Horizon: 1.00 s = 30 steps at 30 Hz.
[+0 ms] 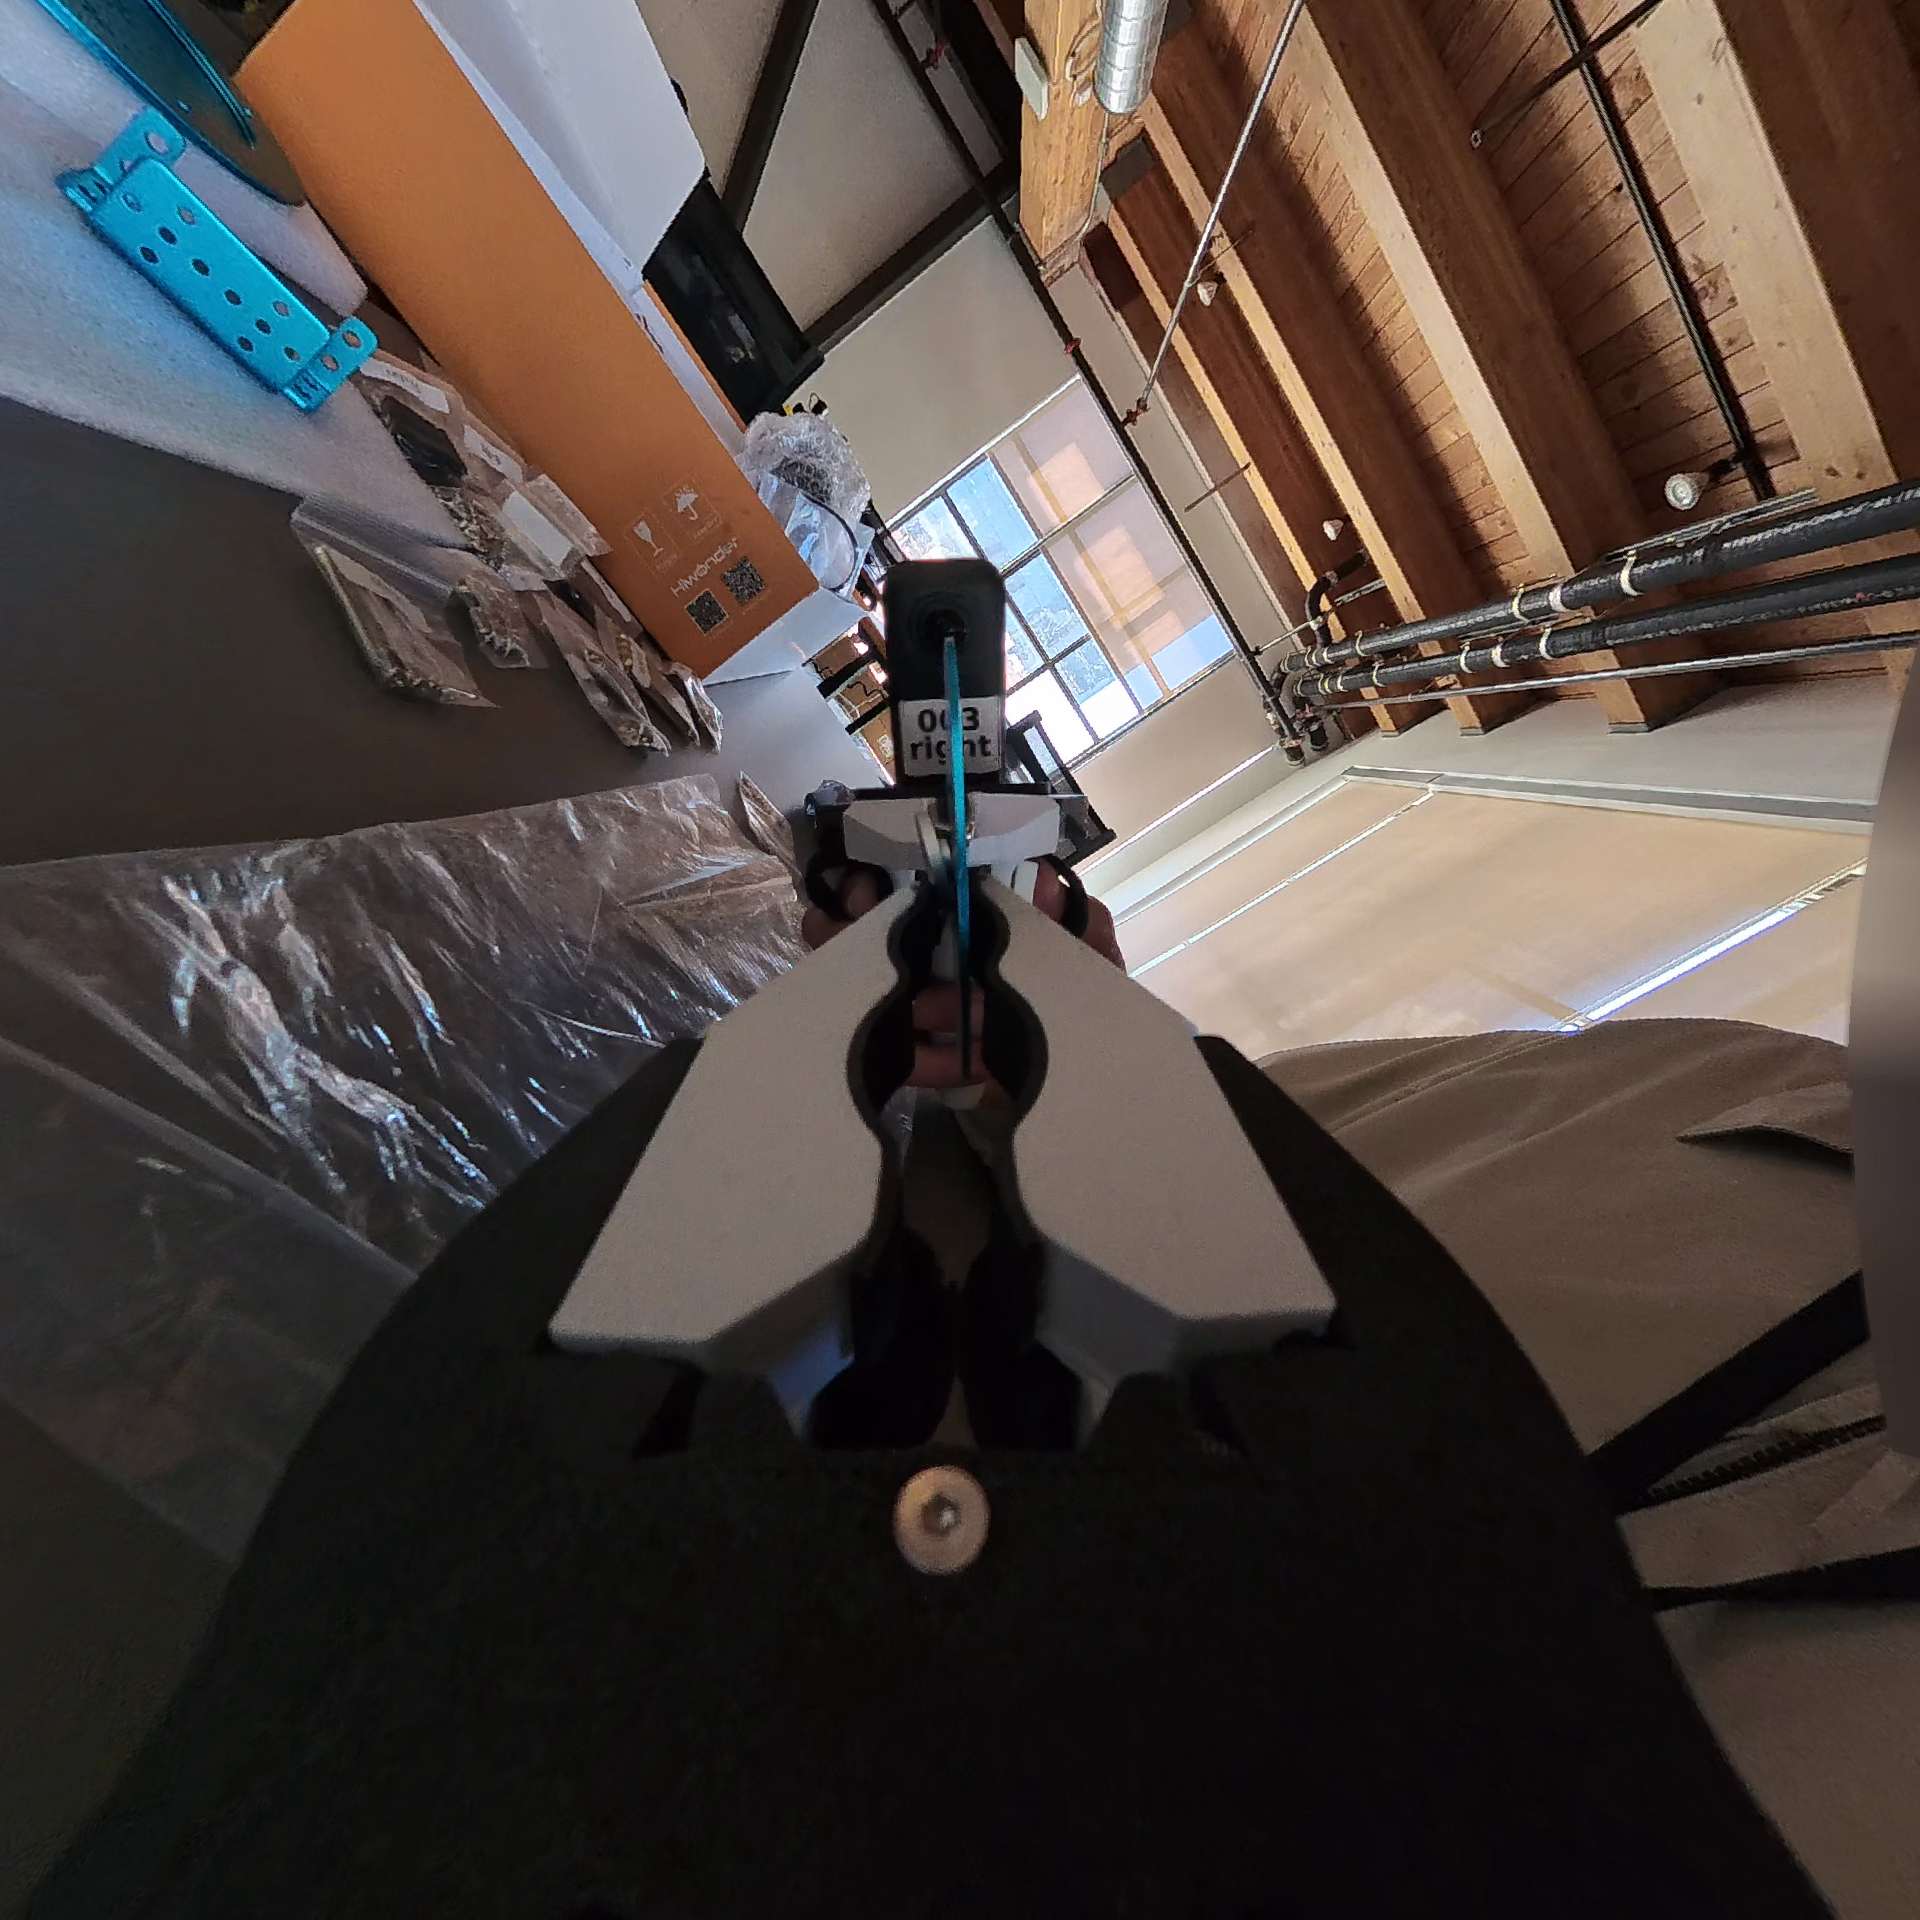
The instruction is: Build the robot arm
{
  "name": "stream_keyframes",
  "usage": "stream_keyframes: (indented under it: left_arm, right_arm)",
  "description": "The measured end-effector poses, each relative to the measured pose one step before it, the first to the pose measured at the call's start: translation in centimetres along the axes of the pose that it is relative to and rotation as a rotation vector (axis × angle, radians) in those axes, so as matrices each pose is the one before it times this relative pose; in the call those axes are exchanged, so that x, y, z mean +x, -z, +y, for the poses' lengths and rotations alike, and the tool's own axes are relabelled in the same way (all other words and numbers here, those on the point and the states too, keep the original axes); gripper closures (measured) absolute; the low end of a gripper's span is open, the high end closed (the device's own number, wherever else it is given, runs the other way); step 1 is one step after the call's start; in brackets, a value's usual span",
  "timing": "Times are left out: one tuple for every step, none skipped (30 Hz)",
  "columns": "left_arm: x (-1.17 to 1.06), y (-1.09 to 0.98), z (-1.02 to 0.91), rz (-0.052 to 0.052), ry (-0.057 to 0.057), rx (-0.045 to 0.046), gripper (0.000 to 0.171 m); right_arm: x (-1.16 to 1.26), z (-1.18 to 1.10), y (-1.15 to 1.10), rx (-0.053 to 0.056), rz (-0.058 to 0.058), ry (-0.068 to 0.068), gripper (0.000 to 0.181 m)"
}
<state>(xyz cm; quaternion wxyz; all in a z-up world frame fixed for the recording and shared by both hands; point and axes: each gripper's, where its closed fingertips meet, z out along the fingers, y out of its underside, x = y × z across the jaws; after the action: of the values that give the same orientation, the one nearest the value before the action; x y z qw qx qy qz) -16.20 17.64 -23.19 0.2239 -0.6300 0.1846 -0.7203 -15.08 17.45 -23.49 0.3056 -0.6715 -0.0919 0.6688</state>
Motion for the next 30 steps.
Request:
stream_keyframes:
  left_arm:
    - [-0.002, 0.008, 0.02, -0.0018, -0.003, -0.00181, 0.167]
    - [0.004, -0.01, 0.015, -0.0033, -0.0072, -0.00164, 0.167]
    - [0.007, -0.008, 0.037, -0.0044, -0.0088, -0.00378, 0.167]
    - [0.018, -0.022, 0.031, -0.0035, -0.0072, -0.00447, 0.167]
    - [0.011, 0.005, 0.003, -0.0023, -0.0037, -0.0019, 0.167]
    - [0.02, 0.018, -0.007, -0.0007, -0.0002, -0.00025, 0.167]
    - [0.0, 0.019, -0.002, -0.0004, 0.0005, 0.00006, 0.167]
    - [-0.04, 0.011, -0.006, -0.0026, 0.0001, -0.00021, 0.167]
    - [-0.048, 0.004, 0.022, -0.0046, 0.0002, -0.00231, 0.168]
    - [-0.07, 0.018, 0.013, -0.0062, -0.002, -0.00162, 0.167]
    - [-0.106, 0.031, 0.007, -0.0098, -0.0024, -0.00213, 0.167]
    - [-0.14, 0.048, -0.025, -0.0114, -0.0023, -0.00012, 0.167]
    - [-0.224, 0.061, -0.037, -0.0155, -0.0019, 0.00128, 0.167]
    - [-0.387, 0.038, 0.111, -0.0253, -0.0029, -0.009, 0.167]
    - [-0.458, -0.001, 0.217, -0.0271, -0.0018, -0.01429, 0.167]
    - [-0.419, -0.033, 0.265, -0.0222, 0.0051, -0.01601, 0.168]
    - [-0.313, -0.061, 0.288, -0.015, 0.011, -0.01576, 0.168]
    - [-0.027, -0.089, 0.206, -0.0009, 0.0051, -0.0132, 0.168]
    - [-0.112, -0.112, 0.273, -0.0109, -0.0025, -0.01733, 0.168]
    - [-0.186, -0.12, 0.266, -0.0156, -0.0018, -0.01633, 0.168]
    - [0.017, -0.124, 0.227, -0.0012, 0.0013, -0.0135, 0.167]
    - [0.005, -0.088, 0.187, -0.0008, 0.0007, -0.01031, 0.168]
    - [-0.043, -0.054, 0.118, -0.0051, -0.0023, -0.00628, 0.168]
    - [0.066, -0.038, 0.088, 0.0025, -0.0033, -0.00549, 0.168]
    - [0.05, -0.034, 0.11, 0.0023, -0.0008, -0.00646, 0.168]
    - [-0.017, -0.038, 0.09, -0.0022, -0.0002, -0.00464, 0.168]
    - [0.103, -0.034, 0.083, 0.0048, -0.0014, -0.0048, 0.168]
    - [0.081, -0.037, 0.093, 0.0044, -0.0011, -0.00473, 0.168]
    - [0.019, -0.026, 0.032, -0.0002, -0.0018, -0.00052, 0.167]
    - [0.095, -0.023, 0.013, 0.0047, -0.0021, -0.00059, 0.168]
  right_arm:
    - [-0.011, 0.011, 0.005, -0.0023, 0.0016, 0.0033, 0.181]
    - [-0.007, 0.002, -0.002, -0.0002, -0.0014, -0.0033, 0.181]
    - [-0.008, 0.004, 0.027, -0.0003, -0.0036, -0.0038, 0.181]
    - [-0.014, -0.009, 0.017, -0.0009, -0.0026, -0.0036, 0.181]
    - [-0.004, 0.0, 0.002, -0.0011, -0.001, -0.0001, 0.181]
    - [-0.022, -0.004, -0.016, -0.0006, -0.0001, 0.0041, 0.181]
    - [-0.011, -0.001, -0.018, -0.0013, 0.0029, 0.0094, 0.181]
    - [0.021, 0.01, -0.025, -0.0035, 0.0093, 0.0195, 0.181]
    - [0.114, 0.001, 0.023, -0.0078, 0.0197, 0.0357, 0.181]
    - [0.153, -0.025, 0.086, -0.0132, 0.03, 0.0511, 0.179]
    - [0.192, -0.139, 0.178, -0.0141, 0.0433, 0.0755, 0.176]
    - [0.459, -0.16, 0.262, -0.0195, 0.0669, 0.1037, 0.168]
    - [0.641, -0.161, 0.315, -0.0242, 0.0881, 0.1313, 0.16]
    - [0.434, -0.166, 0.283, -0.0247, 0.0818, 0.1596, 0.153]
    - [-0.074, -0.058, 0.108, -0.0292, 0.0562, 0.1828, 0.146]
    - [-0.654, 0.155, -0.036, -0.042, 0.0292, 0.1797, 0.135]
    - [-1.328, 0.408, -0.116, -0.0557, -0.0056, 0.177, 0.128]
    - [-1.189, 0.463, -0.161, -0.0579, 0.0105, 0.1281, 0.128]
    - [-0.675, -0.093, -0.241, -0.0089, 0.0434, 0.0993, 0.125]
    - [-0.591, -0.194, -0.223, 0.0036, 0.0408, 0.0793, 0.126]
    - [-0.663, -0.109, -0.252, -0.0075, 0.0116, 0.0613, 0.126]
    - [-0.614, 0.044, -0.299, -0.0214, -0.0158, 0.0195, 0.124]
    - [-0.322, 0.096, -0.307, -0.0177, -0.0153, -0.0046, 0.12]
    - [0.004, 0.117, -0.231, -0.007, -0.0024, -0.0071, 0.117]
    - [0.128, 0.231, -0.169, -0.0077, 0.0036, -0.0031, 0.115]
    - [-0.001, 0.233, -0.102, -0.0081, -0.0042, -0.0035, 0.114]
    - [-0.068, -0.028, -0.038, 0.0075, -0.0063, -0.0065, 0.113]
    - [-0.1, -0.226, -0.024, 0.0165, -0.0052, -0.0053, 0.113]
    - [-0.16, -0.213, -0.048, 0.0125, -0.0065, 0.001, 0.113]
    - [-0.031, 0.071, -0.119, -0.0065, 0.0002, 0.0029, 0.113]
